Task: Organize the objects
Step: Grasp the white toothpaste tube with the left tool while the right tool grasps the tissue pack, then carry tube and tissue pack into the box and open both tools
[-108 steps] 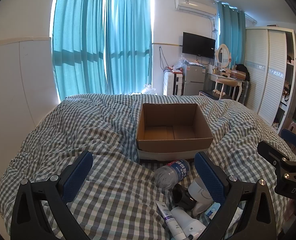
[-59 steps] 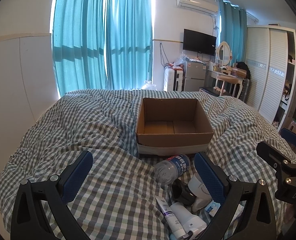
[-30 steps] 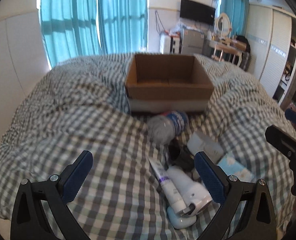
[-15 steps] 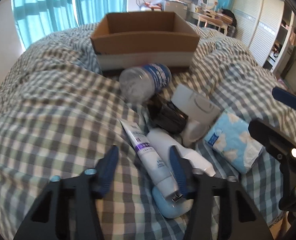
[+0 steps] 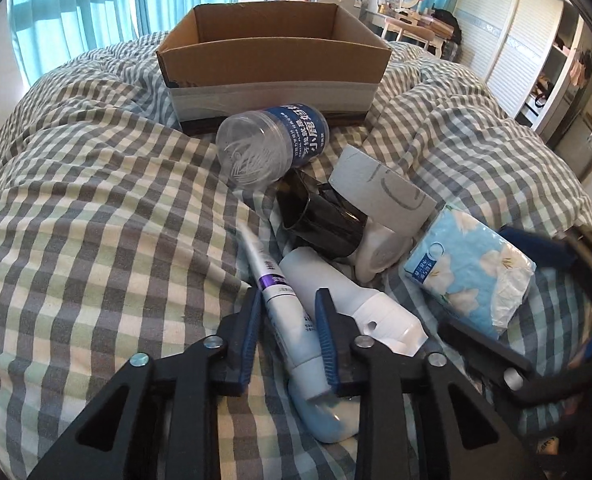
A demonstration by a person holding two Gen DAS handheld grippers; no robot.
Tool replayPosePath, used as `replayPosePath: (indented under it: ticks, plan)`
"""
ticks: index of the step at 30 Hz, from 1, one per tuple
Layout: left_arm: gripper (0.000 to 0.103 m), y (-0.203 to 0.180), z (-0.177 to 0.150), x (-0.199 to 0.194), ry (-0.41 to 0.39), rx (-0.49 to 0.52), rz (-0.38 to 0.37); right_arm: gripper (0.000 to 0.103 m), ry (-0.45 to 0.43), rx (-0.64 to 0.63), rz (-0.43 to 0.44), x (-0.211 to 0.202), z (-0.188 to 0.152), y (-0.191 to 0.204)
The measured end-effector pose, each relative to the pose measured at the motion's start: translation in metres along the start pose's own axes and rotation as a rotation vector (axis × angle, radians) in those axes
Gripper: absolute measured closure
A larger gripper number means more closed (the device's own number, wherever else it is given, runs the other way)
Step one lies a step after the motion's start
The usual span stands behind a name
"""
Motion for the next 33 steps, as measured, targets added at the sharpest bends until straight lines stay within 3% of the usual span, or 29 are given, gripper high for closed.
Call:
replayPosePath:
  ticks: [1,2,9,19,25,33]
  plan:
    - [0.082,0.001,0.0,-0.001,-0.001,-0.001,0.01,0.048,0.005,-0.011,-0.01,0.001,-0.001,0.001]
    - [0.084,0.001,0.0,-0.002,-0.002,-0.002,0.013,0.051,0.004,-0.019,-0.016,0.001,-0.001,0.001]
    - [0.086,0.004,0.001,-0.016,-0.023,-0.03,-0.029,0.053,-0.07,-0.015,-0.011,-0.014,0.008,0.0]
    - [0.086,0.009,0.024,-0.05,-0.123,-0.058,-0.046,0.054,-0.129,-0.01,0.016,-0.027,0.023,-0.003]
    - [0.086,0.013,0.057,-0.07,-0.201,-0.062,-0.049,0.054,-0.192,-0.007,0.011,-0.037,0.052,-0.011]
    - [0.086,0.027,0.137,-0.092,-0.311,-0.04,-0.045,0.054,-0.271,0.027,-0.001,-0.04,0.12,-0.043]
Point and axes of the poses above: each gripper's, at about its wrist camera, not at the fingertips, and x roughly the way its jaws point, y to its left, z to its top, the point moved 1 cm from there along x, roughly the way its jaws point, and after that the axes turned 13 degrees about -y, right-handed, at the moved point
